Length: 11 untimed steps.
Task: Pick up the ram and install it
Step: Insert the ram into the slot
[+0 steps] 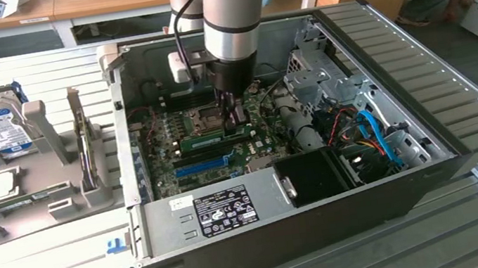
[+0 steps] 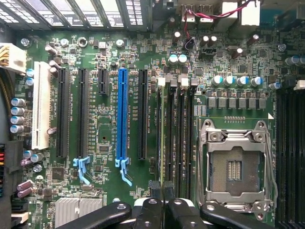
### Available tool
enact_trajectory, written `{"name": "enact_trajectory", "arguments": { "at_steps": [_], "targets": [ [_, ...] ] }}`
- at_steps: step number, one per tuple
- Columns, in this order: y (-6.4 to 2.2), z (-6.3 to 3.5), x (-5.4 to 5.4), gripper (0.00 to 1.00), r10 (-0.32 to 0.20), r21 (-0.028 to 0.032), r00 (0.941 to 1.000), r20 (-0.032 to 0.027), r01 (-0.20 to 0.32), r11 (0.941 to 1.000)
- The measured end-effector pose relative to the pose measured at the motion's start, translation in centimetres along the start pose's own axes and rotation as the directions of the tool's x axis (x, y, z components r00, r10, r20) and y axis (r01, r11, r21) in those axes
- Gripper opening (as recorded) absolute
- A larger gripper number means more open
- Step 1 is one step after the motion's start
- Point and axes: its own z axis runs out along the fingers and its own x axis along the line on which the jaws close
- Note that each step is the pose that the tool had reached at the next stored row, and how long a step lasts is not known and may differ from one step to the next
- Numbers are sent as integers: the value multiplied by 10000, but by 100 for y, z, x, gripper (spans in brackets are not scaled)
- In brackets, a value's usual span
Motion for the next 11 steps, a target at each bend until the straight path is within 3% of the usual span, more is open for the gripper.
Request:
{"name": "enact_trajectory", "arguments": {
  "at_steps": [11],
  "targets": [
    [-1, 44, 0, 12, 0, 3, 10000, -1, 0, 10000]
  ]
}}
